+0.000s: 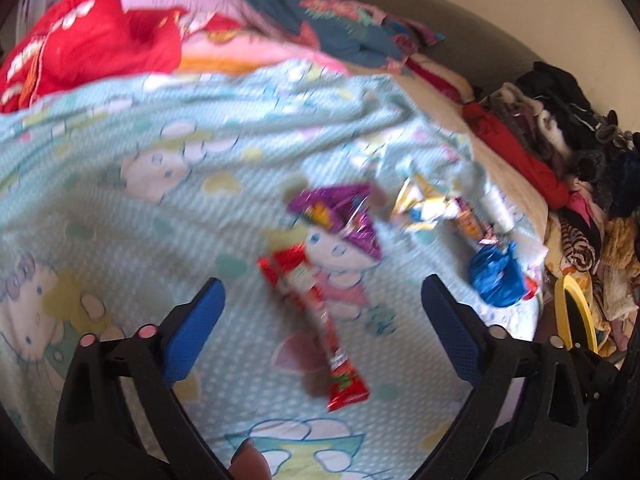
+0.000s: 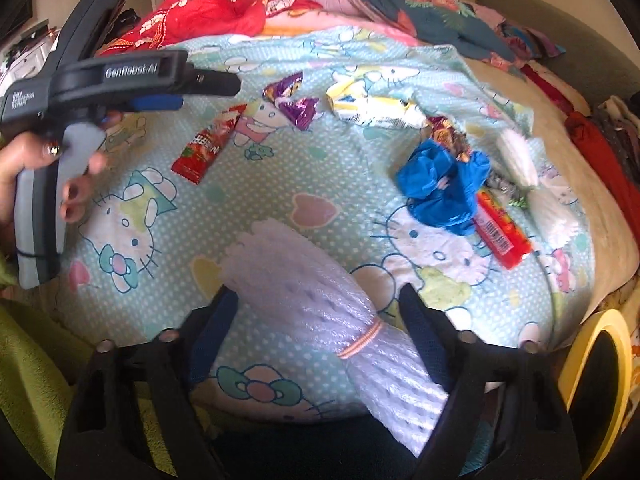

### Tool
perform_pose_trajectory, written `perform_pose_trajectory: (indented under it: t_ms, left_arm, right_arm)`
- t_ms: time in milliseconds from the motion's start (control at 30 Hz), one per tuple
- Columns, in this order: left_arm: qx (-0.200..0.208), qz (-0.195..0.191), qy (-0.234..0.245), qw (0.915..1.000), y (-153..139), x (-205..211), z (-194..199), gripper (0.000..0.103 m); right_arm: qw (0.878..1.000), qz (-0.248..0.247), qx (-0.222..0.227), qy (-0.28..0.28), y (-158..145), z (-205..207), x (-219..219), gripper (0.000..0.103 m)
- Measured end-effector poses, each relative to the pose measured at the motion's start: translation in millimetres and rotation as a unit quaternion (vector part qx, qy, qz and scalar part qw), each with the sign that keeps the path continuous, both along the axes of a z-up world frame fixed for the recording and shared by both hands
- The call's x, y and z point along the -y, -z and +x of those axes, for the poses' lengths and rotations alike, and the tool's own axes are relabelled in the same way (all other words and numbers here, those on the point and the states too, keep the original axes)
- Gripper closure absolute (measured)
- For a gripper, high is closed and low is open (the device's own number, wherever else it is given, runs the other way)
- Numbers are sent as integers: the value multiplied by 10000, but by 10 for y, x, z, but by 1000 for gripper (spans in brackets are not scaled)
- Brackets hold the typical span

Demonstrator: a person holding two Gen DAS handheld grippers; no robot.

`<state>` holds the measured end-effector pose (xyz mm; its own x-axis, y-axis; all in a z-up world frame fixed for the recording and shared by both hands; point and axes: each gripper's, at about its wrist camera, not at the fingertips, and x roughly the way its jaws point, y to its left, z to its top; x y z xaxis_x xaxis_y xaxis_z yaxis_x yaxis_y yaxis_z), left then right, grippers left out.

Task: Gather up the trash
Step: 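Grasp the red candy wrapper with the left tool while the right tool grasps the white foam net, then carry the wrapper and foam net over the bin with both tools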

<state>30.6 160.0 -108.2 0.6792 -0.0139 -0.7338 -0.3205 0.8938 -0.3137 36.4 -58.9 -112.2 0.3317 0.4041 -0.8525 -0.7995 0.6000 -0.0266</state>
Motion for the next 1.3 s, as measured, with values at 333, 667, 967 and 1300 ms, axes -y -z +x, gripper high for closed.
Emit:
perform_pose_trajectory:
  t_ms: [333,667,967,1300]
  left_arm:
    - [-486,-332,57,9983,249,7,58,54]
    - [-297,-512,146,9981,146,-11,102,93]
    - [375,-301,562,9973,-292,221,126,94]
    - [662,-158,1013,9925,-533,578,214,94]
  right_arm:
    - [9989,357,-276,123,0,27,48,64]
    - [9938,1072,-156,264,-252,-71,136,67]
    - [9894,1415,-31,333,-468,-91,195,68]
    - [9813,1743,58,809,-681,25,461,68]
